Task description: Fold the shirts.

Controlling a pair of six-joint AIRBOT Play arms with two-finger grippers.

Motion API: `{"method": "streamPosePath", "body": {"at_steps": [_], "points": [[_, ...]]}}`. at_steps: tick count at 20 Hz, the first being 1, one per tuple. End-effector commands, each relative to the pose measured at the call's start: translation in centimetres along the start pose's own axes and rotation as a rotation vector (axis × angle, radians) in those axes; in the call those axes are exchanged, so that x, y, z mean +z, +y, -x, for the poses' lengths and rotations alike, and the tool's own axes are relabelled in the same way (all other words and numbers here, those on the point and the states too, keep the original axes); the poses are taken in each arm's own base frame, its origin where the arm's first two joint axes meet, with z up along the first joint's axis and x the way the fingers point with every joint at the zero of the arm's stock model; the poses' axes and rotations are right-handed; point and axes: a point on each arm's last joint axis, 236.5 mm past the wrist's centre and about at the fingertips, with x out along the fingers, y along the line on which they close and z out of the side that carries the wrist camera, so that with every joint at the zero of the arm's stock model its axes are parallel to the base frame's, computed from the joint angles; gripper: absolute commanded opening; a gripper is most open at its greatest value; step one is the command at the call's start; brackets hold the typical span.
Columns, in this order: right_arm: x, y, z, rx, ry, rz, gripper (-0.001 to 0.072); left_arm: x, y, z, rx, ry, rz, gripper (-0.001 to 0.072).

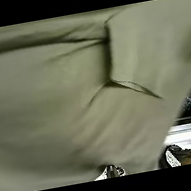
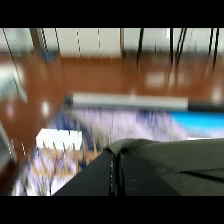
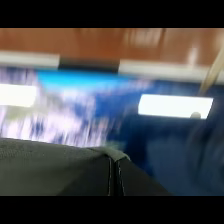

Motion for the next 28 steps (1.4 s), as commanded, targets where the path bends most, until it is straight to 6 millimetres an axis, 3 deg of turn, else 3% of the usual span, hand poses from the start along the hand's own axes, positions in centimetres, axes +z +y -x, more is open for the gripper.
{"method": "streamPosePath", "body": {"at_steps": [1, 3, 5, 6, 8, 11, 14, 19, 24, 28], "points": [[-12.0, -0.5, -10.1, 0.085, 0.476, -0.204, 0.0058, -14.5, 0.6, -8.1, -0.018, 0.413, 0.053, 0.003], [-17.1, -1.4, -18.4, 0.102, 0.504, -0.327, 0.0058, -22.1, 0.7, -12.6, -0.028, 0.55, 0.097, 0.0029], [-20.2, -2.0, -26.4, 0.125, 0.427, -0.48, 0.0058, -26.6, 0.3, -17.6, -0.041, 0.575, 0.197, 0.003], [-21.0, -2.7, -30.1, 0.109, 0.374, -0.519, 0.0058, -28.0, -0.2, -20.3, -0.056, 0.57, 0.273, 0.003], [-21.7, -2.9, -35.7, 0.071, 0.284, -0.531, 0.0058, -30.0, -0.3, -25.4, -0.053, 0.541, 0.404, 0.003], [-20.3, -2.3, -40.5, 0.009, 0.097, -0.452, 0.0058, -31.4, -0.6, -31.1, -0.037, 0.484, 0.56, 0.003], [-18.3, -2.6, -42.3, -0.051, -0.062, -0.293, 0.0058, -32.2, -2.0, -34.6, -0.043, 0.439, 0.509, 0.003], [-22.2, -2.6, -43.5, -0.046, 0.046, -0.298, 0.0059, -33.0, -4.1, -37.5, -0.028, 0.352, 0.471, 0.0031], [-26.6, -0.4, -43.0, 0.02, 0.24, -0.303, 0.0059, -38.4, -6.5, -36.5, -0.081, 0.545, 0.472, 0.0031], [-27.6, 0.8, -40.8, 0.073, 0.359, -0.306, 0.0058, -40.5, -6.8, -33.9, -0.131, 0.702, 0.426, 0.0031]]}}
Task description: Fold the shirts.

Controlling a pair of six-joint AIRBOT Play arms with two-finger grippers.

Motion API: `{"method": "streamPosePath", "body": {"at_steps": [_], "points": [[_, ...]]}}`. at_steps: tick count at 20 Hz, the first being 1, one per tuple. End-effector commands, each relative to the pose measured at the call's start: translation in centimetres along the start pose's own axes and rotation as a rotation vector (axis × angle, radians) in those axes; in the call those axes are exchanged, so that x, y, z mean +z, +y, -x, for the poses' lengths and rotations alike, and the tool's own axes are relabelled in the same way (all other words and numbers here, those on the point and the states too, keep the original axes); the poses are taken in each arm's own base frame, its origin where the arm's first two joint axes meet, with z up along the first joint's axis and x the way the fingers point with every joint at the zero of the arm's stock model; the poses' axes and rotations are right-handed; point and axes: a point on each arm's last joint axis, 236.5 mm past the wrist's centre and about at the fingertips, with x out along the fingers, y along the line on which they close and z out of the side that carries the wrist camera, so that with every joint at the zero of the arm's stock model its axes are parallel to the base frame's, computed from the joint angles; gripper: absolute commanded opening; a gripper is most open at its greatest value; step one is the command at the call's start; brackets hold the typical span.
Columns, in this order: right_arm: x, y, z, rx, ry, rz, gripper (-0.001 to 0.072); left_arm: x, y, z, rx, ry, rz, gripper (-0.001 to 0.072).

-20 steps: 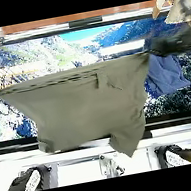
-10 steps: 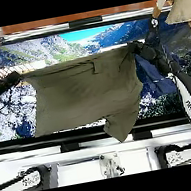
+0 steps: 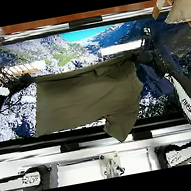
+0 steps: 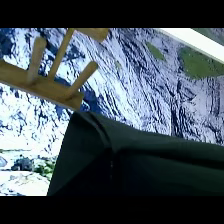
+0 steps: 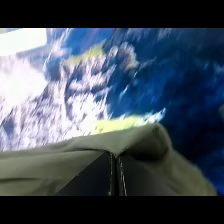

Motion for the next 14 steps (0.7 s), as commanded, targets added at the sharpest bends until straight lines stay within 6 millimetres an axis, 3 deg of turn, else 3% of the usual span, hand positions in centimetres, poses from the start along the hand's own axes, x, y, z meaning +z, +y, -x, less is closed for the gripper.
{"method": "streamPosePath", "body": {"at_steps": [1, 5, 8, 14], "points": [[-2.6, 0.6, 1.8, 0.035, 0.152, -0.004, 0.0058, -3.9, 1.2, 1.1, 0.01, 0.197, -0.047, 0.003], [-8.2, -1.9, 4.8, 0.026, 0.441, -0.068, 0.0058, -7.7, 4.7, 3.9, 0.045, 0.43, -0.029, 0.003], [-11.6, -3.1, 5.9, 0.004, 0.592, -0.066, 0.0058, -9.7, 5.4, 4.8, 0.043, 0.525, -0.008, 0.003], [-13.3, -2.6, 5.7, -0.01, 0.648, -0.136, 0.0058, -11.7, 5.3, 5.0, 0.033, 0.608, -0.019, 0.003]]}}
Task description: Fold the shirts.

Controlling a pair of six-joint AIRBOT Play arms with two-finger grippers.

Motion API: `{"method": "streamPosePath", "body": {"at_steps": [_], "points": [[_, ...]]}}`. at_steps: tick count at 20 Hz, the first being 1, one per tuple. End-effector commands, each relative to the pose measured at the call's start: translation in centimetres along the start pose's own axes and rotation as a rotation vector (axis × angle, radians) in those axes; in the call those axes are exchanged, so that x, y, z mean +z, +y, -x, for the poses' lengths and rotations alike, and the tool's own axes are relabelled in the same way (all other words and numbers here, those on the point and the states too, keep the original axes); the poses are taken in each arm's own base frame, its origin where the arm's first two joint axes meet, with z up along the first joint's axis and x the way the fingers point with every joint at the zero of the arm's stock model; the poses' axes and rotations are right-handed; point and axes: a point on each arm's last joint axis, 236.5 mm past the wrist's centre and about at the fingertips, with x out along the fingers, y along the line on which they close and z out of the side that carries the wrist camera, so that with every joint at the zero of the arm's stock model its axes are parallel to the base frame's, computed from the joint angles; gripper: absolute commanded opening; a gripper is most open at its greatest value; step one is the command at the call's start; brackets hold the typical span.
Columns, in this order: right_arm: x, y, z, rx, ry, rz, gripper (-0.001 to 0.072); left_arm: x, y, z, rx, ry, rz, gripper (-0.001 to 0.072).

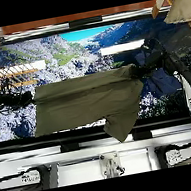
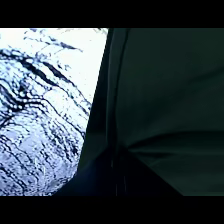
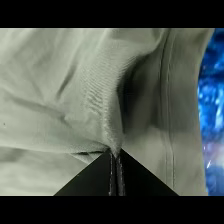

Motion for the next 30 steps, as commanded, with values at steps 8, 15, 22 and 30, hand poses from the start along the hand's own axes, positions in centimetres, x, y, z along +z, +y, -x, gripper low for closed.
{"method": "streamPosePath", "body": {"at_steps": [8, 15, 22, 30], "points": [[-3.8, 1.1, 1.8, 0.033, 0.158, -0.042, 0.0548, -2.0, -0.3, 1.1, -0.031, 0.124, -0.001, 0.0686], [-9.7, -6.7, 11.8, -0.129, 0.303, -0.042, 0.0548, -12.3, 4.3, 6.5, -0.137, 0.401, 0.061, 0.065], [-10.6, -6.9, 12.4, -0.062, 0.225, -0.134, 0.0548, -17.1, 6.4, 3.2, -0.187, 0.359, 0.15, 0.0649], [-10.7, -6.6, 12.4, -0.047, 0.23, -0.138, 0.0548, -17.1, 4.0, 0.9, -0.206, 0.393, 0.086, 0.0503]]}}
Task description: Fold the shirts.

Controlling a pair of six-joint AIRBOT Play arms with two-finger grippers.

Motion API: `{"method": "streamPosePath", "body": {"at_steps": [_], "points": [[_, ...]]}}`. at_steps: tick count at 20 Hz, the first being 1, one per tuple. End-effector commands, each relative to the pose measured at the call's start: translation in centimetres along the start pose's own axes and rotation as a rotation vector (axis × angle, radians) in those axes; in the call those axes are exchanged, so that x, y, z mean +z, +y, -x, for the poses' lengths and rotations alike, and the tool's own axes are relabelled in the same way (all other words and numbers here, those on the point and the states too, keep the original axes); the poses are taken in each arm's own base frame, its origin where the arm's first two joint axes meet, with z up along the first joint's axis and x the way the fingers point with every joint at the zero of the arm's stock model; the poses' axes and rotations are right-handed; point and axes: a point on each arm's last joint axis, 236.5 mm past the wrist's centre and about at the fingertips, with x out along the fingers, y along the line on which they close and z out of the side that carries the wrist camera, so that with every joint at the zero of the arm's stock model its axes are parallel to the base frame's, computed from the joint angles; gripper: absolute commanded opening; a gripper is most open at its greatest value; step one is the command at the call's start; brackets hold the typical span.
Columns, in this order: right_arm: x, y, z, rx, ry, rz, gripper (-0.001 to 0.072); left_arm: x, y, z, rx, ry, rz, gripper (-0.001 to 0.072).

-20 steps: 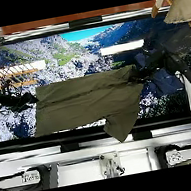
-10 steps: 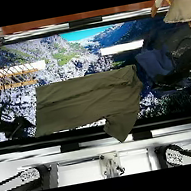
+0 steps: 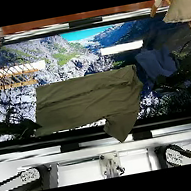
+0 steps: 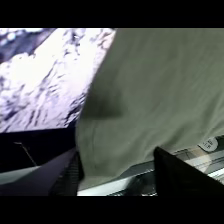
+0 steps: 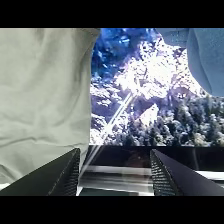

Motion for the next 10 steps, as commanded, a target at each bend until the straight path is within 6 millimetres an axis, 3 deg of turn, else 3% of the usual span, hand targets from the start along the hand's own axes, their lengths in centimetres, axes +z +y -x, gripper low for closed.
{"method": "streamPosePath", "body": {"at_steps": [1, 2, 3, 4, 6, 8, 10], "points": [[-0.8, -0.1, 0.0, -0.002, 0.031, -0.002, 0.0548, -0.3, -0.4, -1.4, 0.012, 0.037, -0.034, 0.0433], [-1.2, -0.1, -0.1, -0.002, 0.046, -0.007, 0.0548, -0.3, -0.6, -1.6, 0.013, 0.043, -0.041, 0.0303], [-1.6, 0.5, -0.4, 0.028, 0.06, -0.013, 0.0548, -0.3, -0.6, -1.6, 0.014, 0.044, -0.045, 0.0085], [-2.3, 1.6, -0.9, 0.08, 0.074, -0.005, 0.0548, -0.4, -0.7, -1.6, 0.011, 0.048, -0.046, 0.0031], [-4.8, 1.8, -2.4, 0.089, 0.115, 0.009, 0.0548, -0.8, -0.9, -1.5, 0.002, 0.063, -0.064, 0.003], [-8.6, 1.7, -4.9, 0.108, 0.184, -0.031, 0.0548, -0.9, -1.0, -1.5, 0.0, 0.066, -0.073, 0.003], [-11.8, 3.6, -7.2, 0.225, 0.224, -0.07, 0.0548, -0.9, -1.0, -1.4, 0.001, 0.064, -0.077, 0.003]]}}
